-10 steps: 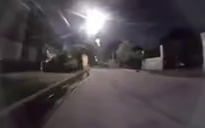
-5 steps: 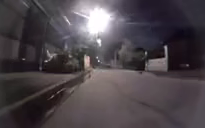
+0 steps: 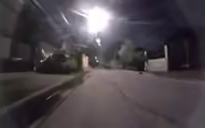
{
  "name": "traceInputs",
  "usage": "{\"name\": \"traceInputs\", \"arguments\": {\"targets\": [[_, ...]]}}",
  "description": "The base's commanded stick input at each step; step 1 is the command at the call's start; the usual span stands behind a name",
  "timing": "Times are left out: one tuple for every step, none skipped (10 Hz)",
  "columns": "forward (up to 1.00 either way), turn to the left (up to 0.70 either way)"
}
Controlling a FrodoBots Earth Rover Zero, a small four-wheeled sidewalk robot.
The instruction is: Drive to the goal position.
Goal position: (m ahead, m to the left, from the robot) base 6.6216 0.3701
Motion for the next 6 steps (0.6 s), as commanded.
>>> {"name": "traceInputs", "arguments": {"targets": [[0.7, 0.0], [0.7, -0.05], [0.7, -0.22], [0.7, -0.35], [0.7, -0.29], [0.7, -0.13]]}}
